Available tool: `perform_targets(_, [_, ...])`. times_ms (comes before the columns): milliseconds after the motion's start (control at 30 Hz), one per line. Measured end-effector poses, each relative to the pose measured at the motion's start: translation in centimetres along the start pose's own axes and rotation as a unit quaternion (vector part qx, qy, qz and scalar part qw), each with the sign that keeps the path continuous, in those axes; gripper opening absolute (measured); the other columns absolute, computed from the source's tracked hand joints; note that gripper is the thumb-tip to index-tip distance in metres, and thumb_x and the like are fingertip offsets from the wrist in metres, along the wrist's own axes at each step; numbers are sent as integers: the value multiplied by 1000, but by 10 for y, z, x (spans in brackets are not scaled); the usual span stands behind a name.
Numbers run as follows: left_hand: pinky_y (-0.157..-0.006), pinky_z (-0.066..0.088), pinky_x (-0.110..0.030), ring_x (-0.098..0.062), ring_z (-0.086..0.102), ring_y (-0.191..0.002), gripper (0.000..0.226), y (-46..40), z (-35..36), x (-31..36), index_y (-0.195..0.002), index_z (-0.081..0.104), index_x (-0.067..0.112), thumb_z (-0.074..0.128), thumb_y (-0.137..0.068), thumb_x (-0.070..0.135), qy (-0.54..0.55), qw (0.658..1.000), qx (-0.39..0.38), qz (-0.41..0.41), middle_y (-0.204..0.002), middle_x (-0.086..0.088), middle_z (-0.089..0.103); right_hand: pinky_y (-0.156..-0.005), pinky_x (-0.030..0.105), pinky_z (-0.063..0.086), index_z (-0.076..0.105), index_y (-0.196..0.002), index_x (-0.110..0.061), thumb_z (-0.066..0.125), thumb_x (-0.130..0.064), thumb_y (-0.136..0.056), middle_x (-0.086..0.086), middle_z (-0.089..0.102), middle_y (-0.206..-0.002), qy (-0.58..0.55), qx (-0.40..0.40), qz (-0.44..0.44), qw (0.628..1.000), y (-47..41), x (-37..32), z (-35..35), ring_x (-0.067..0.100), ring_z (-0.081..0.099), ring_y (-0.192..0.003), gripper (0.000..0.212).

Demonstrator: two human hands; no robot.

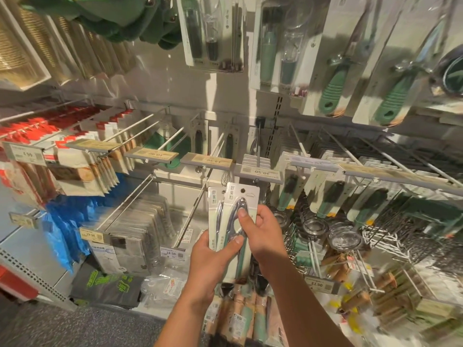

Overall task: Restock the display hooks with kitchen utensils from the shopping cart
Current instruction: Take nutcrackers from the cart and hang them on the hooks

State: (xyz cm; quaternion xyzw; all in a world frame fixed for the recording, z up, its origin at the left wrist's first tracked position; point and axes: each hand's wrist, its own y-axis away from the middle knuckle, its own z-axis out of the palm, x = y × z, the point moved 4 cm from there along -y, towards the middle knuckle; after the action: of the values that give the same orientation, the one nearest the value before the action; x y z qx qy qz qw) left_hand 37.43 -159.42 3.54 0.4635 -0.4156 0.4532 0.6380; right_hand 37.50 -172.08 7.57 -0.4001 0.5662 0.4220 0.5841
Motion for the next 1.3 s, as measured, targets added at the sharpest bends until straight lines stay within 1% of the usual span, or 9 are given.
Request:
perform_targets(100, [-102,55,-54,-25,76,-104,36,3,3,3,-119,72,21,82,-85,23,10,1000,-4,5,-107,-5,80,-97,45,54,65,-107,-22,63,-31,-102,2,75,-107,9,15,-13,1000,2,-3,-3,26,68,-108,11])
perform_targets(267, [-99,57,-50,-16,76,-101,51,4,1,10,-118,71,26,75,-75,53,10,1000,14,19,-106,3,80,-91,16,48,61,-113,-25,58,-25,-105,-13,71,-111,-7,29,-24,999,2,-7,-12,-5,64,-105,9])
perform_targets(433, [-105,54,-48,-16,71,-115,77,2,-4,12,-132,65,22,80,-71,67,11,999,45,24,-124,3,75,-119,33,26,32,-159,-13,57,-38,-104,-4,32,-163,9,48,-12,999,-10,-5,-19,12,27,-151,66])
perform_targets(633, [-77,55,-15,-1,74,-96,13,-4,-8,10,-111,71,26,69,-98,26,-9,997,55,43,-101,14,79,-119,47,37,48,-147,-12,61,-46,-100,2,52,-151,32,92,-8,995,-23,-6,-17,21,47,-141,59])
perform_targets(767, [-83,54,-26,-5,74,-98,12,-5,-12,13,-111,72,27,66,-101,26,-8,996,70,45,-103,12,80,-103,41,45,50,-141,-8,64,-43,-100,10,60,-130,53,130,15,990,-41,-7,-21,27,56,-124,57])
perform_targets(867, [-86,55,-29,-7,75,-98,13,-5,-11,13,-112,72,27,65,-101,27,-14,996,77,40,-105,9,80,-109,43,43,41,-150,-4,67,-41,-99,14,51,-148,66,133,49,988,-53,-5,-22,32,50,-136,68])
perform_targets(1033, [-81,54,-26,-5,75,-95,13,-3,-11,15,-113,72,27,65,-102,27,-15,997,71,38,-103,9,80,-92,37,47,59,-118,-10,72,-24,-96,11,68,-119,80,165,107,977,-71,-2,-26,29,62,-107,30])
perform_targets(1200, [-87,57,-31,-8,75,-97,15,-3,-12,16,-115,72,27,64,-102,28,-13,998,61,34,-104,9,80,-107,42,43,58,-116,-10,72,-38,-95,4,55,-108,76,141,161,974,-67,12,-27,25,50,-105,38])
perform_targets(1300, [-85,57,-30,-8,76,-96,14,-4,-13,15,-113,73,27,64,-102,28,-8,998,57,32,-103,9,80,-112,45,39,55,-134,-4,73,-39,-94,11,58,-130,47,119,196,972,-50,28,-22,30,53,-119,56])
